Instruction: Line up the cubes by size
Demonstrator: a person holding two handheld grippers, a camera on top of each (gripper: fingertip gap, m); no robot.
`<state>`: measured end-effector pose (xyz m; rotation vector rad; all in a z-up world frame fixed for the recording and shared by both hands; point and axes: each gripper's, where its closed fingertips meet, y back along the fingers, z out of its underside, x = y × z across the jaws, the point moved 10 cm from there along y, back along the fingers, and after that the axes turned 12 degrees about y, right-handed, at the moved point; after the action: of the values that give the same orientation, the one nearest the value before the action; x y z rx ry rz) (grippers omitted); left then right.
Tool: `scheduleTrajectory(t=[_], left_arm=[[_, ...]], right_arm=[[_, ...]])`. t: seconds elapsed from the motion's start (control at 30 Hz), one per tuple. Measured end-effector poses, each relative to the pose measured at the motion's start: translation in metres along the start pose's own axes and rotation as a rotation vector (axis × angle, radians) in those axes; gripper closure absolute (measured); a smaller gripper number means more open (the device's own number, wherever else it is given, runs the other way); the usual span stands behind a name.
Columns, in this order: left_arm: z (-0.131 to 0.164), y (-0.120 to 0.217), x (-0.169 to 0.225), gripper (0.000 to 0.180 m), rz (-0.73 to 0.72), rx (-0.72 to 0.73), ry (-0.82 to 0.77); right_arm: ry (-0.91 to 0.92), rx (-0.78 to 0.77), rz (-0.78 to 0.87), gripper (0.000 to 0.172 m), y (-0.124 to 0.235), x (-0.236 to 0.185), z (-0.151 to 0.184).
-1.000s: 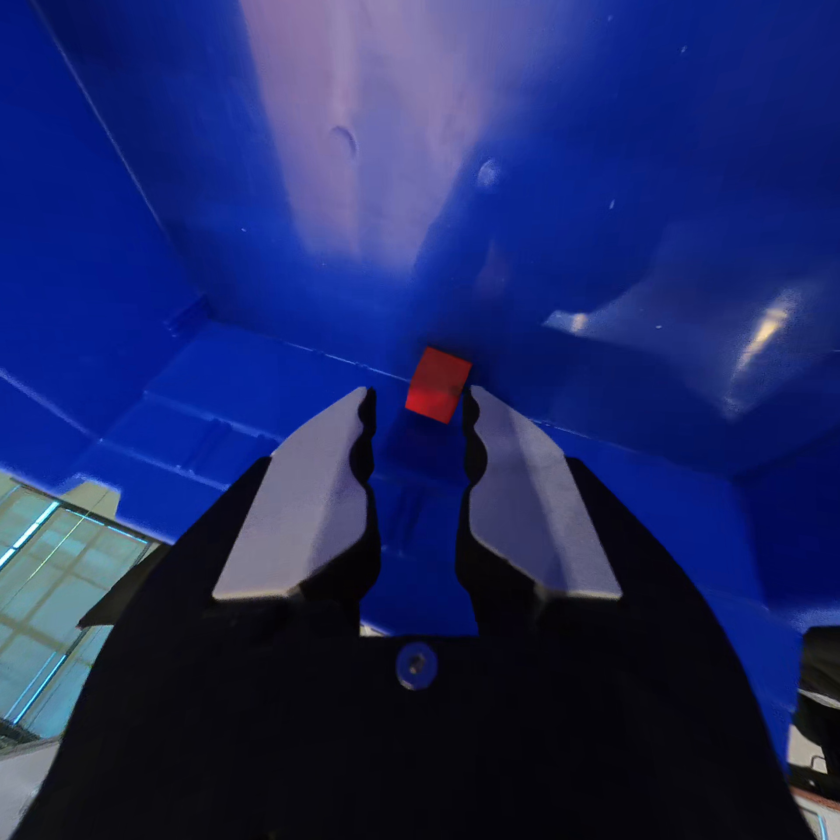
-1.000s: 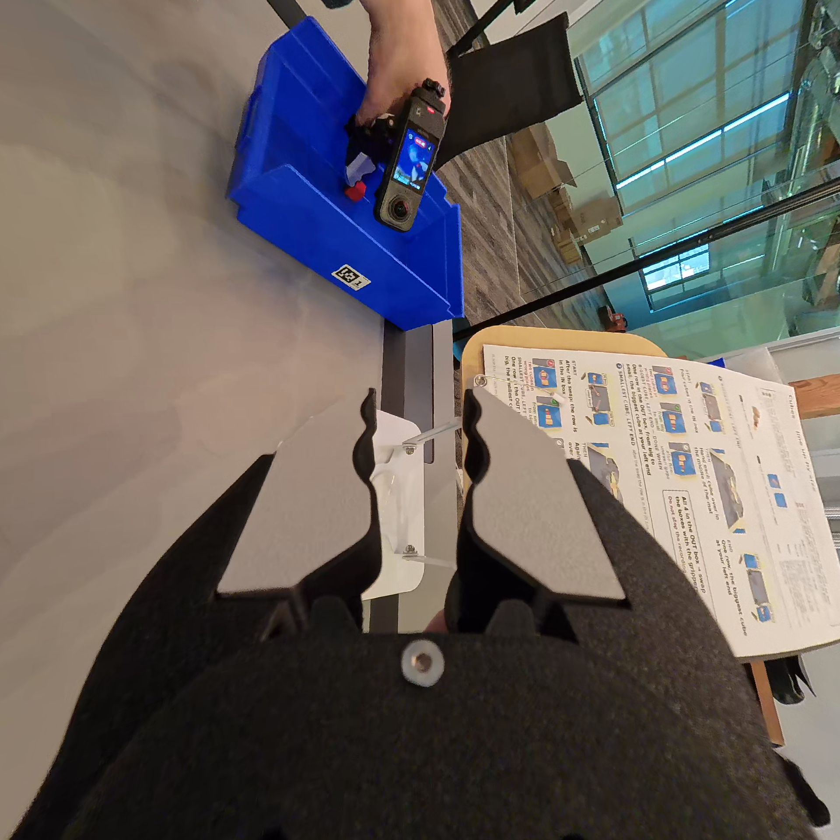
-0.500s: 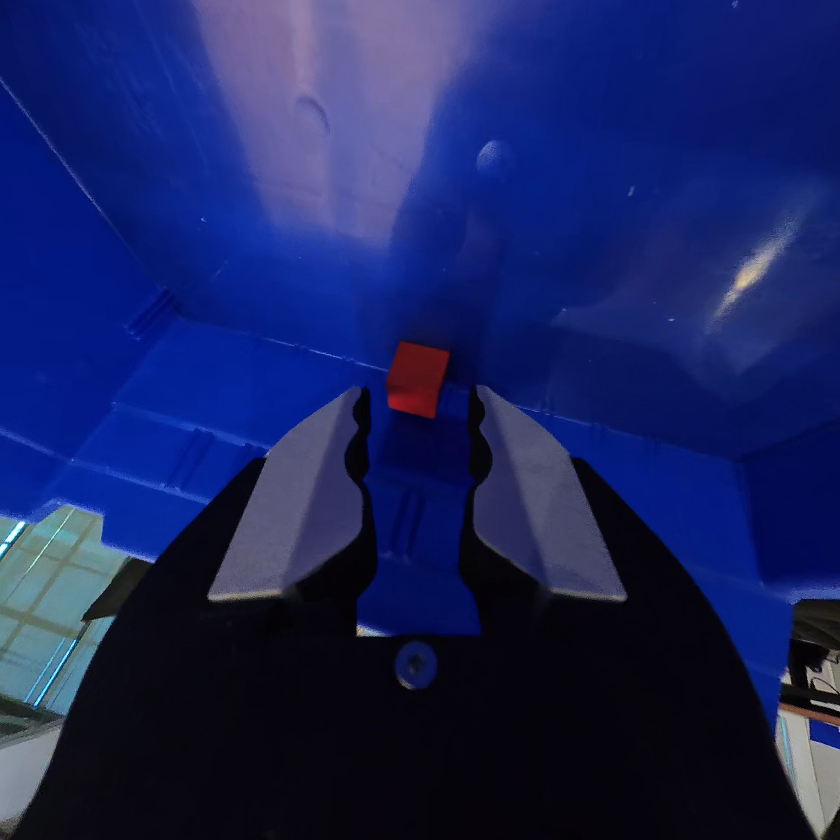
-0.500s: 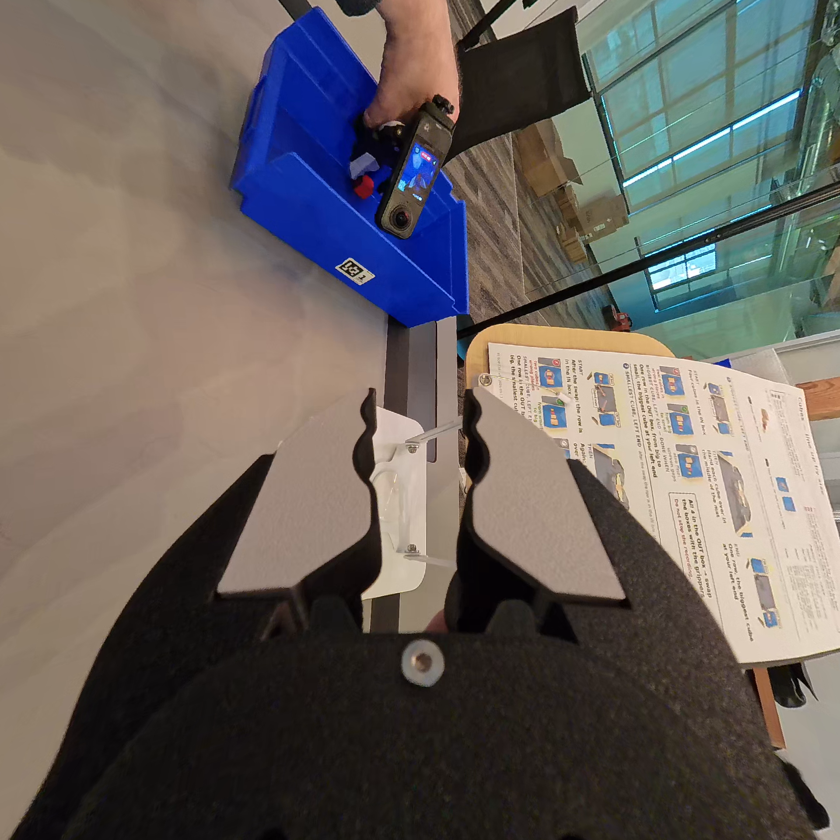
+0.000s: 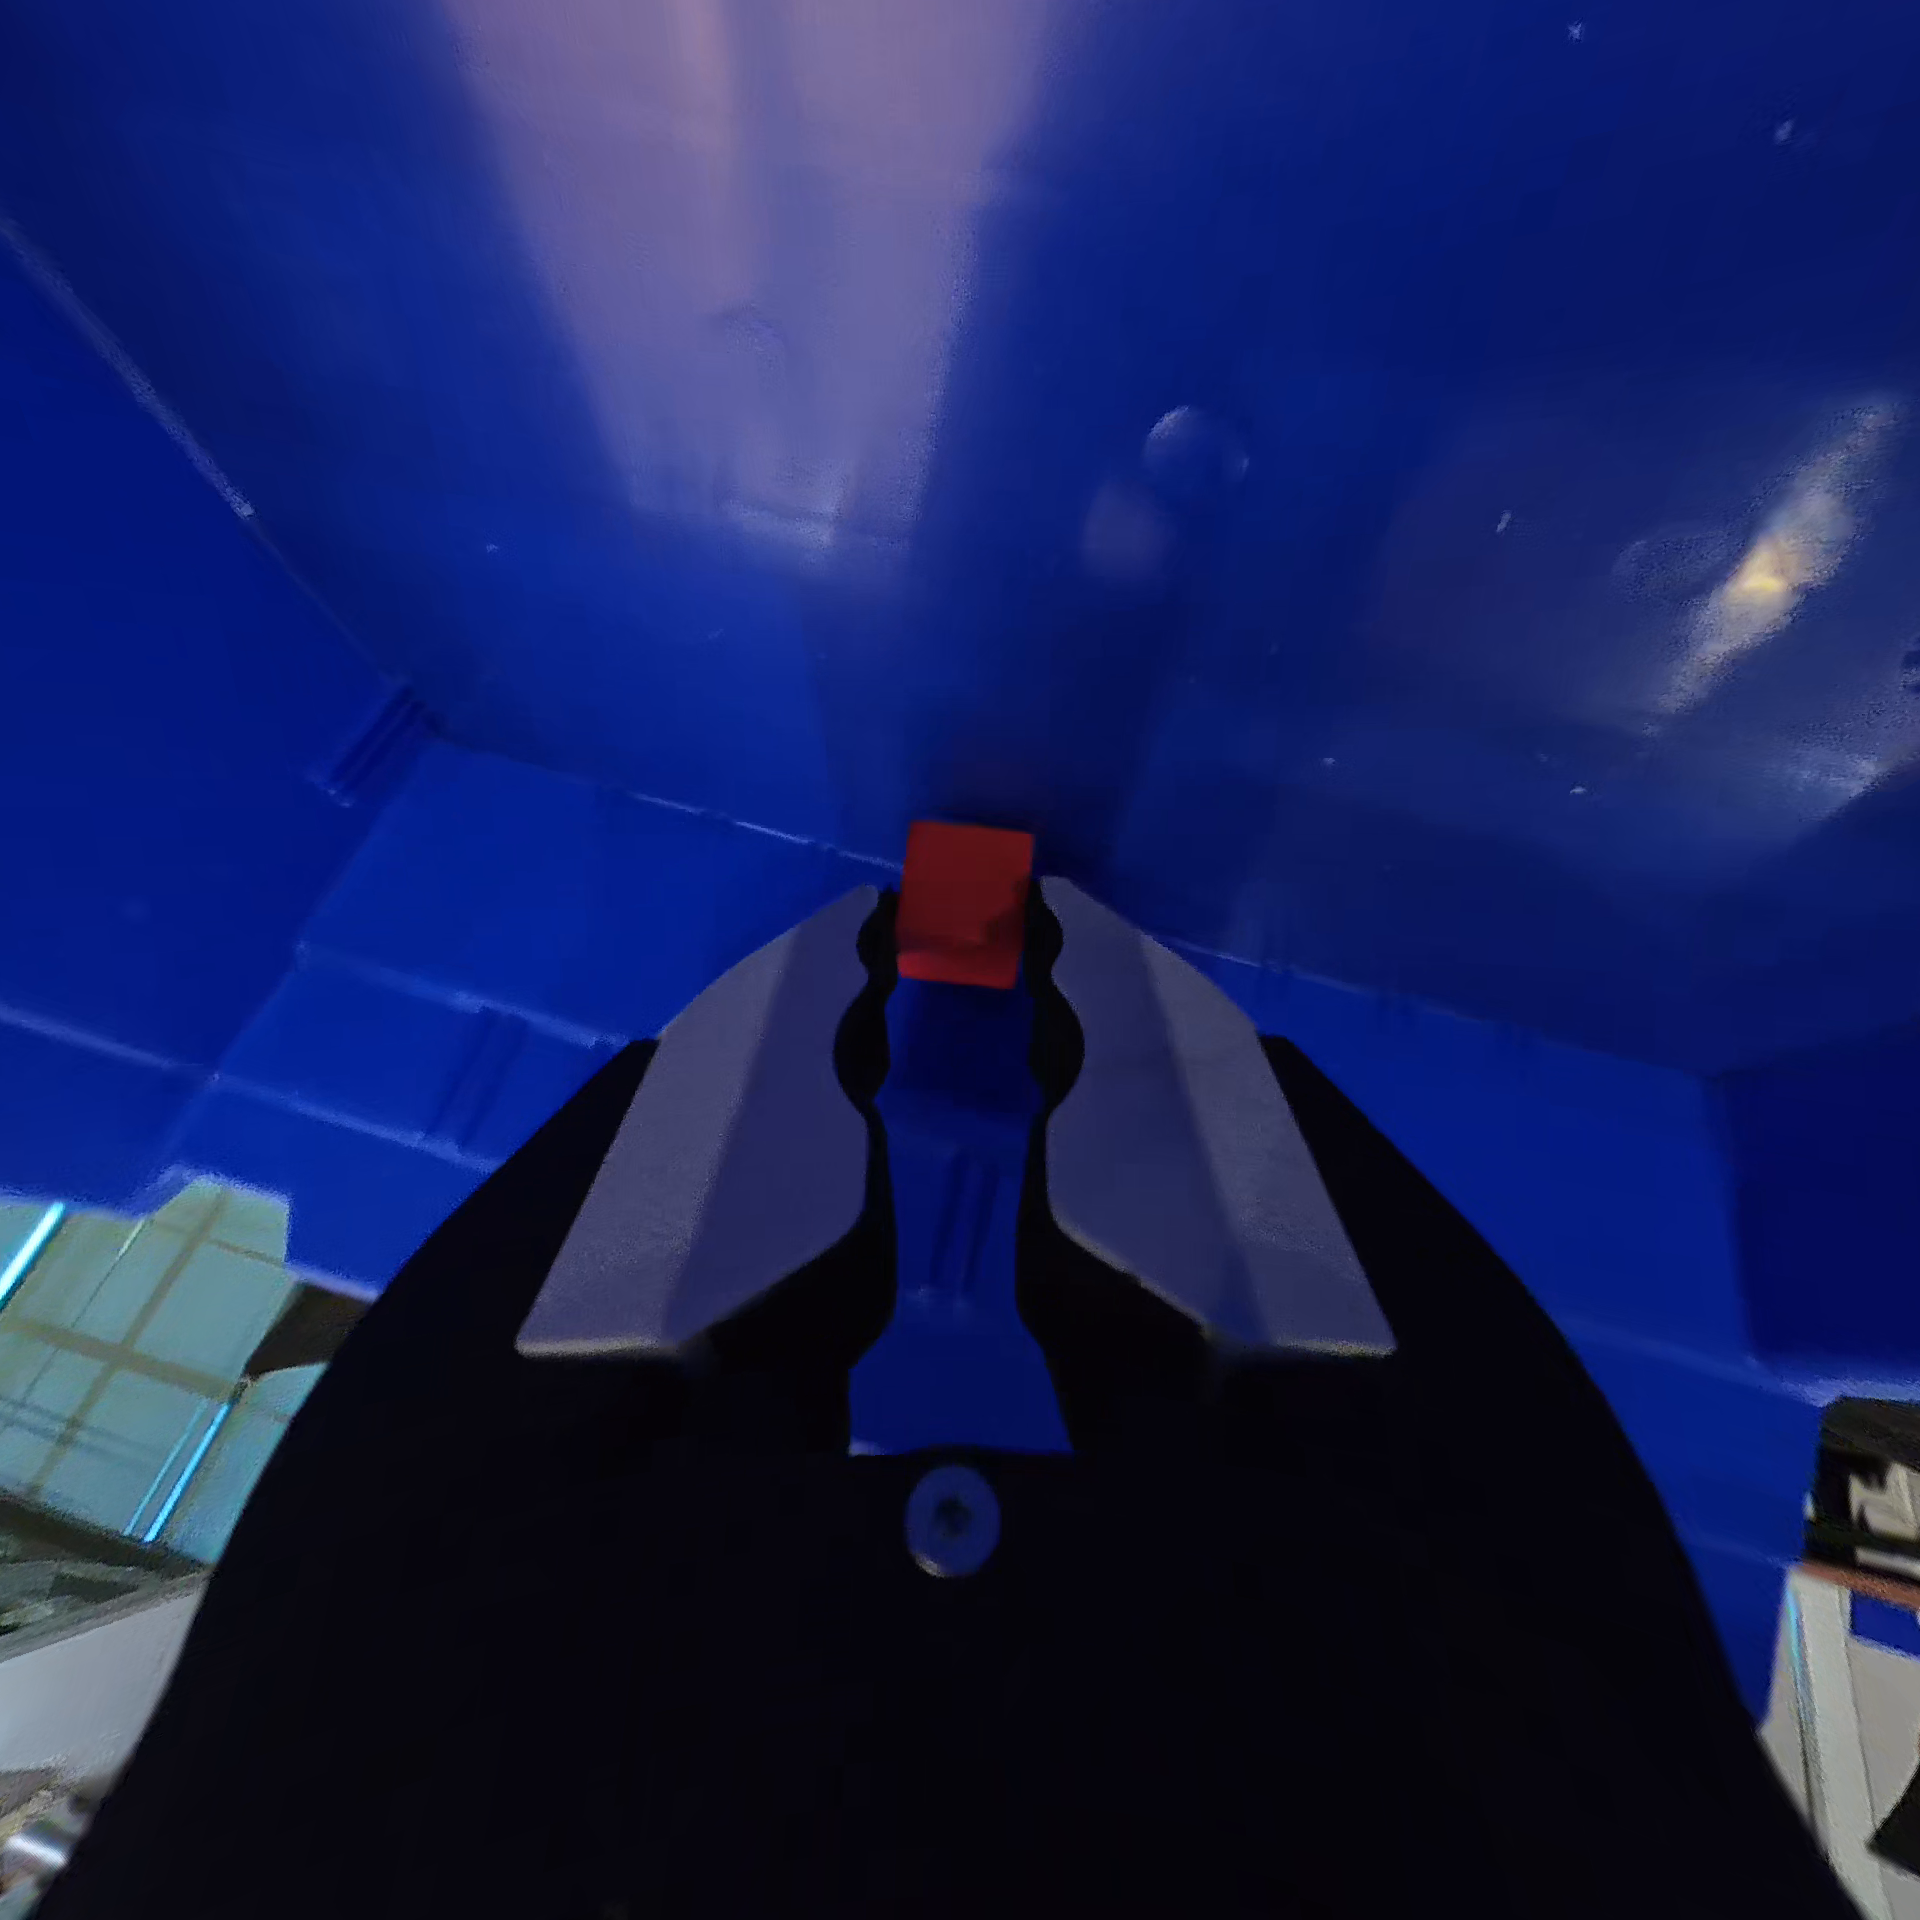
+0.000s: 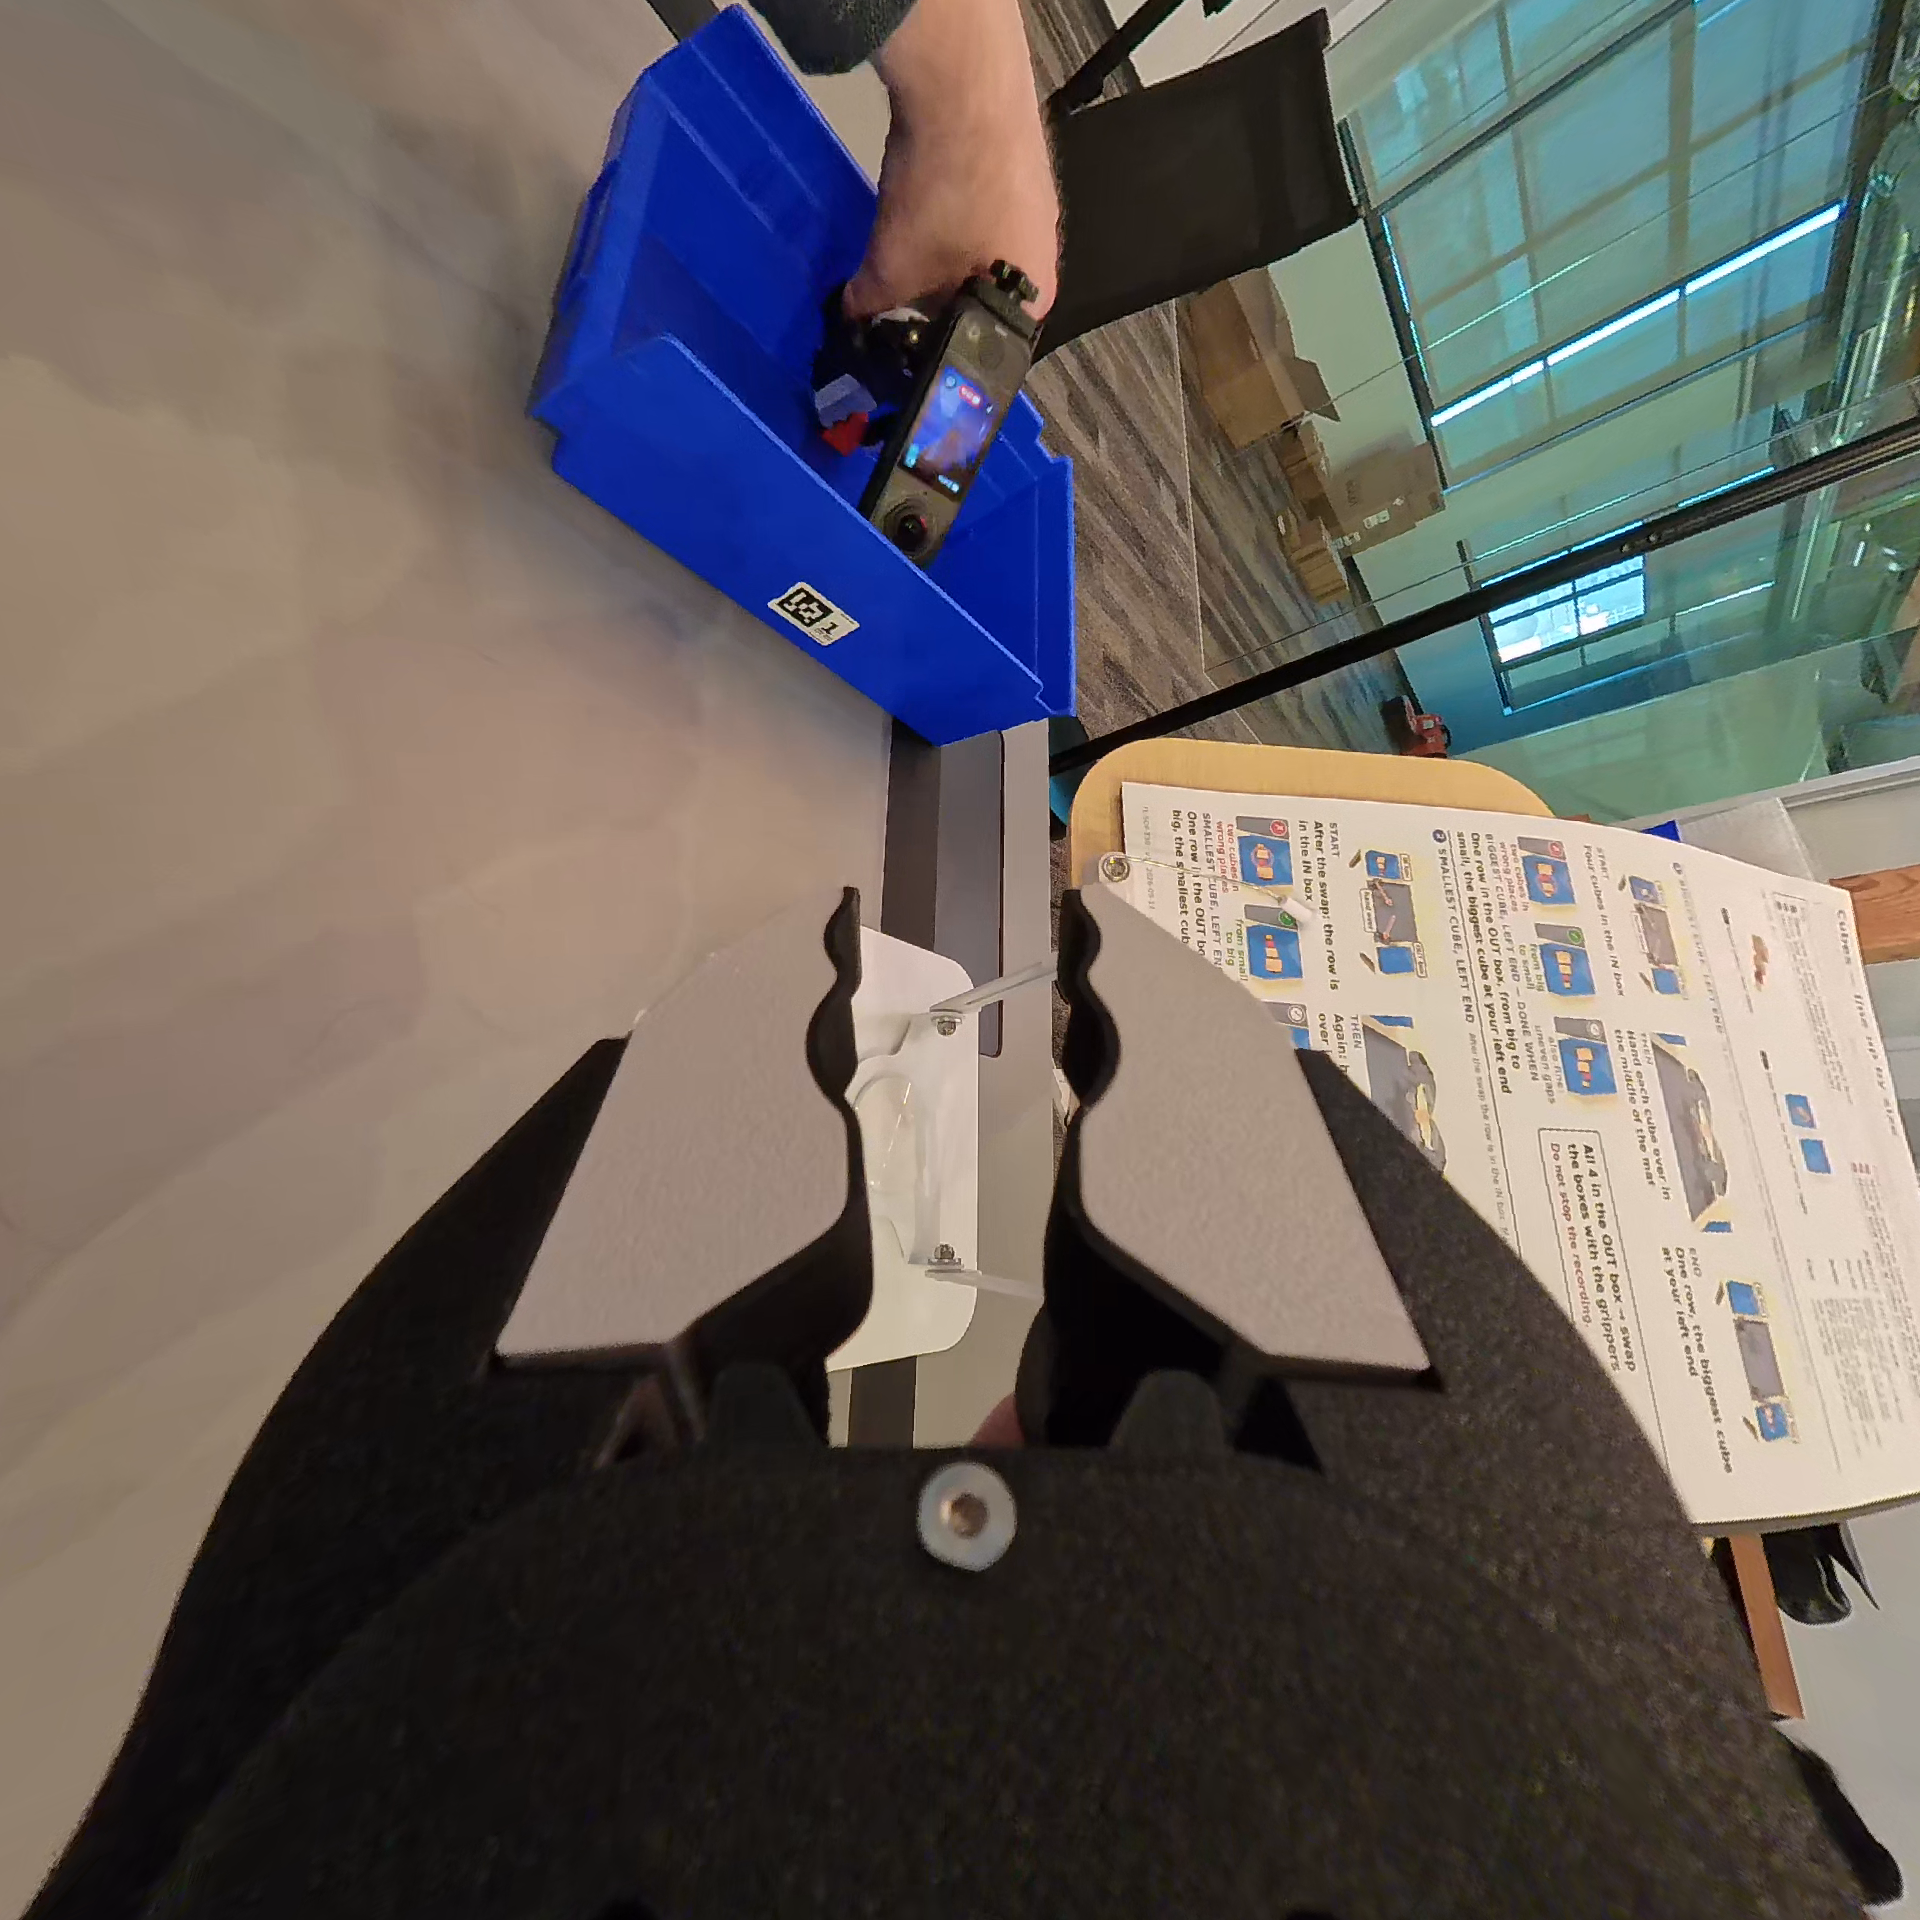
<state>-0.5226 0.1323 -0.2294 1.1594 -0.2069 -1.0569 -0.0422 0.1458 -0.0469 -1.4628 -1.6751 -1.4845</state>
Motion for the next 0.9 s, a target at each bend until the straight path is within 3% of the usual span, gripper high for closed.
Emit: scheduleTrajectory(t=[0.03,0.13,0.3,0.47,0.57,0.67,0.9], left_arm=[[0.002,0.005,-0.001,0.157,-0.014,0.019,0.02],[0.011,0.032,-0.004,0.158,-0.044,0.155,0.112],[0.022,0.121,0.006,0.158,-0.121,0.619,0.266],[0.015,0.214,0.051,0.158,-0.22,1.054,0.247],[0.004,0.256,0.082,0.158,-0.279,1.226,0.203],[-0.009,0.291,0.111,0.159,-0.311,1.351,0.138],[-0.03,0.337,0.153,0.159,-0.382,1.465,0.049]], right_arm=[[0.0,0.0,0.001,0.136,0.0,0.0,0.0],[-0.007,0.003,0.007,0.136,-0.001,0.001,0.001],[-0.029,0.057,0.04,0.136,-0.002,0.005,-0.002],[-0.039,0.167,0.093,0.135,-0.001,0.008,-0.015],[-0.047,0.239,0.126,0.135,0.002,0.011,-0.022],[-0.045,0.298,0.155,0.135,0.005,0.012,-0.028],[-0.044,0.351,0.186,0.136,0.008,0.014,-0.03]])
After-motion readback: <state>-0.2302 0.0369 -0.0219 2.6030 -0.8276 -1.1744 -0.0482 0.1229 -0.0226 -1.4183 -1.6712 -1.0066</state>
